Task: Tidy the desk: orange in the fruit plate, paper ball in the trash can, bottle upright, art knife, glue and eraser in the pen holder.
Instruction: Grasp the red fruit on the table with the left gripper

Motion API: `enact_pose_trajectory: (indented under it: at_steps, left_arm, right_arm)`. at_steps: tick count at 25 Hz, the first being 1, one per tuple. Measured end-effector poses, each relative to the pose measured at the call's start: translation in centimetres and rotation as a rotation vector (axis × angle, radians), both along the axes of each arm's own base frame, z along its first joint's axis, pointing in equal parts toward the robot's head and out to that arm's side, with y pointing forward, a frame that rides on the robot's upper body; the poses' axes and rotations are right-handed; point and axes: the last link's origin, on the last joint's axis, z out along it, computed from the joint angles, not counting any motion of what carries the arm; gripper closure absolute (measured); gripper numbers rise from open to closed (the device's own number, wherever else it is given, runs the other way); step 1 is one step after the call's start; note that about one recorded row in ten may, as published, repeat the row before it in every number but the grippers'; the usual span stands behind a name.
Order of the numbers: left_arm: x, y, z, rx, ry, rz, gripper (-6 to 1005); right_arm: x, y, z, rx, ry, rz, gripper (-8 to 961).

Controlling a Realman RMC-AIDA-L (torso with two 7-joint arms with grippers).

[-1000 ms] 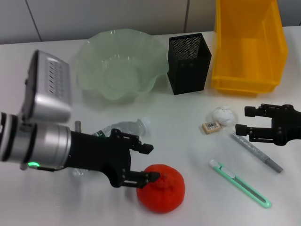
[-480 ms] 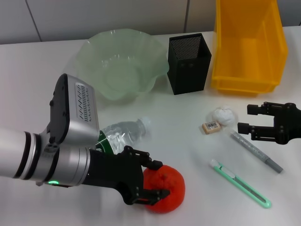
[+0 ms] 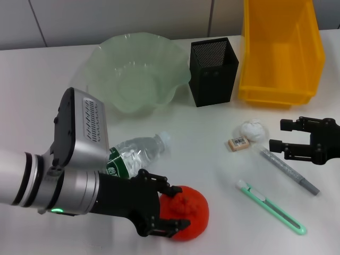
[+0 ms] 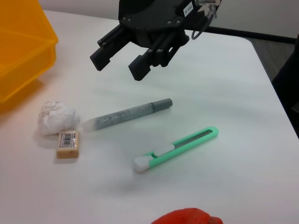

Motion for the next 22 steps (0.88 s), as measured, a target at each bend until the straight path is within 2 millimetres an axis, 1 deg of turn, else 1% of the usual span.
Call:
enact_pose_trajectory:
  at_steps: [6,12,15,22]
  left_arm:
    - [-0.2,-0.2,-0.3,-0.004,0.006,0.004,366]
    - [-0.3,0.5,-1.3,0.071,0.031,-0.011,368]
    - [-0.4,0.7,-1.5,0.089,0.037,-0.009,368]
    - [-0.1,0.4,-1.9,0.065,0.044,-0.025,367]
  right_arm:
    - [0.0,0.0,-0.1,-0.004,0.007,-0.012,195]
    - [-0.1,0.0,-0.4,-0.017,0.024,-0.016,195]
    - [-0.1,0.0,-0.5,-0.018,0.026,-0.015,195]
    - [0.0,-0.2,-0.6,-0.019,0.029,-0.024,195]
